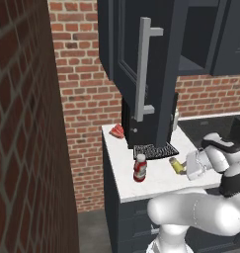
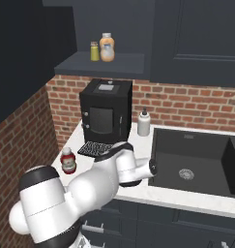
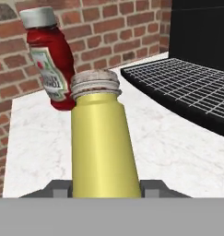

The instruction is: Put the shaker and condiment bottle from the counter next to their counterparts in the cabinet.

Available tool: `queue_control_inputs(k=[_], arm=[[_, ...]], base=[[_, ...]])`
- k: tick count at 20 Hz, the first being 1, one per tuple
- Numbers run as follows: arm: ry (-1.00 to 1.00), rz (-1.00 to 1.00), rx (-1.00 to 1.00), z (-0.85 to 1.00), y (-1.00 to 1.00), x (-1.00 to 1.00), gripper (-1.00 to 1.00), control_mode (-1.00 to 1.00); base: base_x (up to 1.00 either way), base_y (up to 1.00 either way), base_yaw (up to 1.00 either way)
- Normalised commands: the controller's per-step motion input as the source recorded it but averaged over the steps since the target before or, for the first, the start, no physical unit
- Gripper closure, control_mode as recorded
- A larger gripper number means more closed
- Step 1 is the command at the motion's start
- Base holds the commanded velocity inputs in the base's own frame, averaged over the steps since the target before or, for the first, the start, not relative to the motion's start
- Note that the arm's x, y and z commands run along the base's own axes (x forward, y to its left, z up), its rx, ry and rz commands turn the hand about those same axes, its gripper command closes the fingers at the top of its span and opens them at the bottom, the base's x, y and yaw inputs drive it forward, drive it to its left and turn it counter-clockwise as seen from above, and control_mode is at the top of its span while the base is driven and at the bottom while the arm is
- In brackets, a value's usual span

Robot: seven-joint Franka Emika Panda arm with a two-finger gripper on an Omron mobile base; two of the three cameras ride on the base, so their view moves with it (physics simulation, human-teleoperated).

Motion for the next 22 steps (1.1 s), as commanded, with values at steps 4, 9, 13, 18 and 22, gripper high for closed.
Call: queue_control_inputs(k=[4, 9, 13, 18, 22], arm=[[-0.03, -0.01, 0.08, 0.51, 0.02, -0.03, 1.0, -1.0], [-0.01, -0.07, 0.01, 0.6, 0.19, -0.01, 1.0, -1.0], [0.0, -0.15, 0.08, 0.57, 0.2, 0.0, 1.0, -1.0], [0.0, -0.21, 0.29, 0.51, 0.07, 0.0, 1.0, -1.0], [0.0, -0.25, 0.49, 0.48, 0.0, 0.0, 1.0, -1.0]], base=[[0.0, 0.0, 0.0], [0.0, 0.0, 0.0], [0.0, 0.0, 0.0], [0.0, 0.0, 0.0], [0.0, 0.0, 0.0]])
